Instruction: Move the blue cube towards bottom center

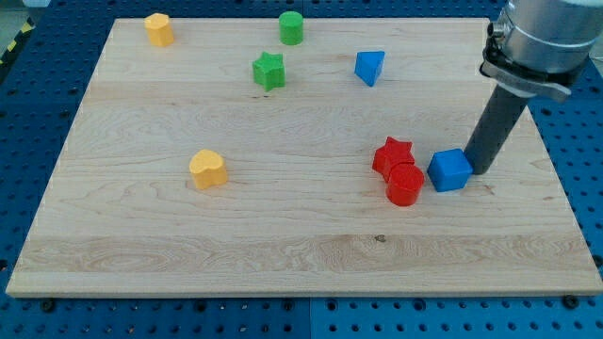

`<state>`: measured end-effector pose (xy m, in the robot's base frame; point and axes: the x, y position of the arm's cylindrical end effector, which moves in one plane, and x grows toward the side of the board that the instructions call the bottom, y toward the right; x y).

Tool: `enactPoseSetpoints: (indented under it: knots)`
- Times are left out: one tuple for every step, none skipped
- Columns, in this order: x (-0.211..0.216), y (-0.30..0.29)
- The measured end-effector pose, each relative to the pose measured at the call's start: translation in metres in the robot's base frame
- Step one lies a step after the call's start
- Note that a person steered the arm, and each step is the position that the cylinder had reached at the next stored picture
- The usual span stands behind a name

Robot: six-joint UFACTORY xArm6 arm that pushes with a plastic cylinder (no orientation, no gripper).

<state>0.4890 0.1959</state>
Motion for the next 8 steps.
enactPoseSetpoints:
  knots:
    - [0.016, -0.009]
    - [0.004, -0.004]
    - [-0.006, -0.007]
    - [-0.006, -0.029]
    - [-0.004, -0.051]
    - [-0.005, -0.069]
    - [0.0, -0.079]
    - [0.018, -0.079]
